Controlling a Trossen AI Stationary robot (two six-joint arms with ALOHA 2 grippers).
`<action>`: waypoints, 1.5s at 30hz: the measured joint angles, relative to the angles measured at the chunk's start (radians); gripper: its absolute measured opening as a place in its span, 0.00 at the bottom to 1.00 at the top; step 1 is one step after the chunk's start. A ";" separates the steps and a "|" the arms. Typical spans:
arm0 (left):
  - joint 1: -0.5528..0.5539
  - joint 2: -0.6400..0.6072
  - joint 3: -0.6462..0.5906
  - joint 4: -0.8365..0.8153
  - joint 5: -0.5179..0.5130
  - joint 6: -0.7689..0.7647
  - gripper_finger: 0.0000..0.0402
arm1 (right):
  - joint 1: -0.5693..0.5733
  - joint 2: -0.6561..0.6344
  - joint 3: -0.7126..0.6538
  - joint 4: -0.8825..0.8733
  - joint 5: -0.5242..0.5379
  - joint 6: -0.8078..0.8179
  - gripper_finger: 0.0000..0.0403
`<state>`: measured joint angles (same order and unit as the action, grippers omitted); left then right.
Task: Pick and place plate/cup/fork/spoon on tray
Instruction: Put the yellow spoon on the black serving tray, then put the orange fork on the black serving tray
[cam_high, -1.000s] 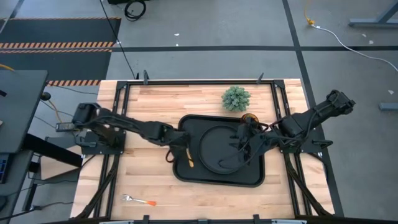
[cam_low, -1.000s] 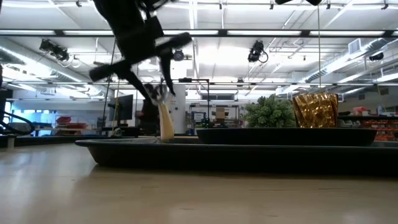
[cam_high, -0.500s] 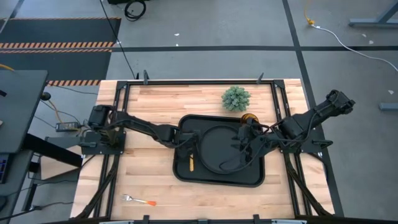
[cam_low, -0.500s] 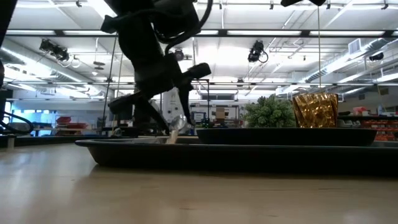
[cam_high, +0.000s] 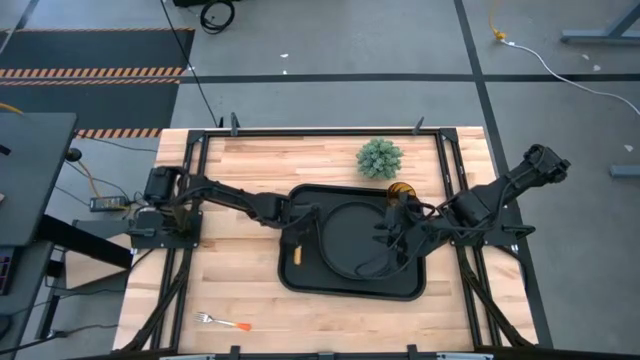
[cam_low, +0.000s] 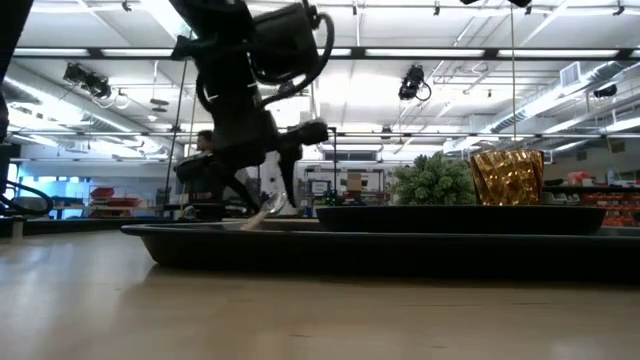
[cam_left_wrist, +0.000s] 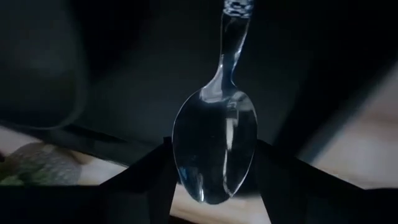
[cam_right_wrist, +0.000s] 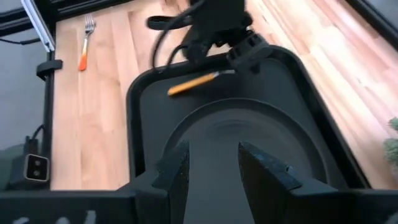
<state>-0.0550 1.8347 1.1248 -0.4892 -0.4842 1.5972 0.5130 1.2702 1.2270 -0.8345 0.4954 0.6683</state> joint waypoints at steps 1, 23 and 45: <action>0.009 0.000 0.000 -0.013 -0.003 0.028 0.49 | 0.008 0.000 0.000 0.000 0.000 0.011 0.35; -0.043 -0.001 0.000 0.013 -0.017 -0.364 0.67 | -0.047 0.000 0.000 -0.010 -0.039 -0.066 0.39; -0.544 -0.136 0.023 -0.705 -0.232 -1.742 0.79 | -0.195 0.009 0.000 0.248 0.161 -0.205 0.39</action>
<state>-0.5991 1.6986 1.1482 -1.1942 -0.7158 -0.1446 0.3184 1.2791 1.2270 -0.5863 0.6564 0.4637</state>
